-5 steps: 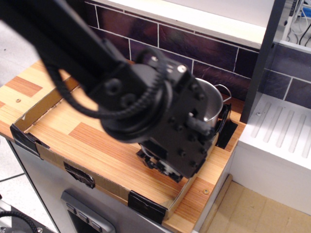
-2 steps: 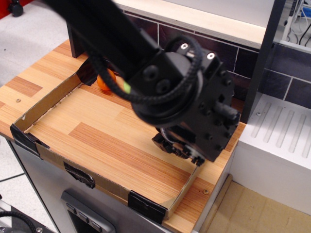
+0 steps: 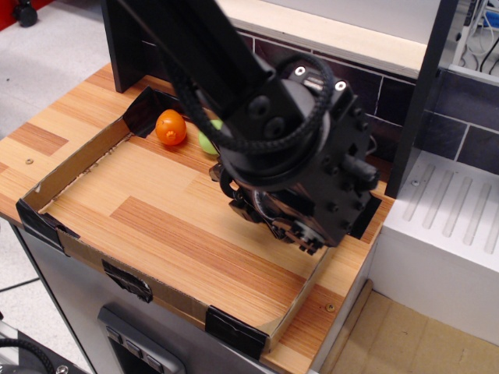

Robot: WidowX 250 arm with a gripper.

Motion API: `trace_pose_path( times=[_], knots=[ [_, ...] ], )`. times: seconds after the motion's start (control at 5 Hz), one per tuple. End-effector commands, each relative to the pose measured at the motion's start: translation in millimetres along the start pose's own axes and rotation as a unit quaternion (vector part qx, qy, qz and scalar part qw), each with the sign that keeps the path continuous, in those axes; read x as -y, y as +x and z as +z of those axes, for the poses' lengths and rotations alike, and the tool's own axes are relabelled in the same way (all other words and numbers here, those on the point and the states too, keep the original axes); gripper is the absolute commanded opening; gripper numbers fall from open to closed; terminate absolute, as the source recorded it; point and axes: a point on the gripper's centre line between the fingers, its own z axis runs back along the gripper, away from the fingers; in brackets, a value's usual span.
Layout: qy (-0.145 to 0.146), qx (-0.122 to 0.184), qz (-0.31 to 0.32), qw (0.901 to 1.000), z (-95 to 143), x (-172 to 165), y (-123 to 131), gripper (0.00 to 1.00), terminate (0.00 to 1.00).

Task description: Topple metal pot

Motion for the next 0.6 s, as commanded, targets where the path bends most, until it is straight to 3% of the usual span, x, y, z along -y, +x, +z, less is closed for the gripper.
trace_pose_path(
  times=[0.0, 0.4],
  knots=[
    [-0.040, 0.023, 0.012, 0.9989, 3, -5, -9, 0.00, 0.00],
    [-0.114, 0.033, 0.001, 0.9929, 24, -6, -28, 0.00, 0.00]
  ],
)
